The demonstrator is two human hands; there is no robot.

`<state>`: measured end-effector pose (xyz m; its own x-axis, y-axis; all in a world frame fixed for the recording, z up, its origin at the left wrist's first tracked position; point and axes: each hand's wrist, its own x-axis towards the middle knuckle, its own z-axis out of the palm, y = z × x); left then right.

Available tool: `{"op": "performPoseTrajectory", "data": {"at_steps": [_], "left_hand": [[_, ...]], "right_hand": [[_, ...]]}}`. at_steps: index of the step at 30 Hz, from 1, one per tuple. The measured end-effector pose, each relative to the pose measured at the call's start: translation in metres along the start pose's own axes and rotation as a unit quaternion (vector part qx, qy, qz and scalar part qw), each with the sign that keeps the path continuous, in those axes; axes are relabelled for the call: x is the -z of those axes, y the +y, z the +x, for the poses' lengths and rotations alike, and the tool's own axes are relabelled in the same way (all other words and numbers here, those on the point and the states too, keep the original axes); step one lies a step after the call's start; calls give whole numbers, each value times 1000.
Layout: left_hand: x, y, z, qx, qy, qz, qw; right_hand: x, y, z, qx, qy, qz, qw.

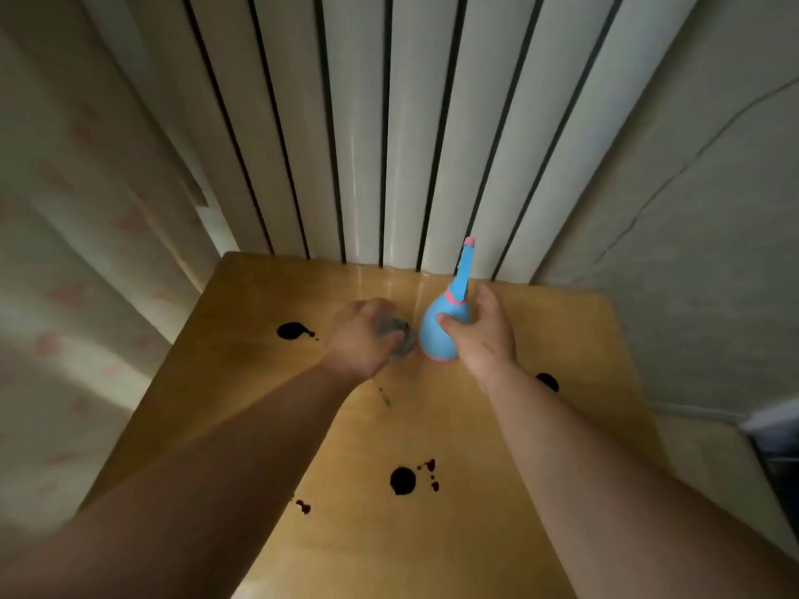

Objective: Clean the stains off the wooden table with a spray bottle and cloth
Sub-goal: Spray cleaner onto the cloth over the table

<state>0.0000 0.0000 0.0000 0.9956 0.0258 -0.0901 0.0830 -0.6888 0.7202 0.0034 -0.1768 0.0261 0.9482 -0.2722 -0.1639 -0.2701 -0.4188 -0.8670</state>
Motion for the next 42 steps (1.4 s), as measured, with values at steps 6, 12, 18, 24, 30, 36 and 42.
{"op": "performPoseTrajectory", "data": {"at_steps": [6, 12, 18, 24, 30, 36, 42], "left_hand": [[-27, -24, 20, 4, -134, 281, 950], [-47, -38, 30, 1, -168, 278, 946], [-33, -37, 9, 41, -100, 166, 980], [29, 11, -25, 115, 13, -256, 960], [86, 60, -70, 144, 4, -482, 864], [111, 94, -97, 138, -49, -516, 844], [138, 109, -99, 104, -57, -489, 864]], "right_hand": [[-22, 2, 29, 1, -16, 62, 998], [-26, 4, 42, 20, 27, -35, 999], [-9, 3, 17, 17, 8, 38, 999], [19, -15, -33, 23, 52, 51, 997], [49, -41, -88, 50, 2, 88, 995], [50, -77, -132, 66, -130, 92, 985], [43, -108, -137, 110, -75, 44, 990]]}}
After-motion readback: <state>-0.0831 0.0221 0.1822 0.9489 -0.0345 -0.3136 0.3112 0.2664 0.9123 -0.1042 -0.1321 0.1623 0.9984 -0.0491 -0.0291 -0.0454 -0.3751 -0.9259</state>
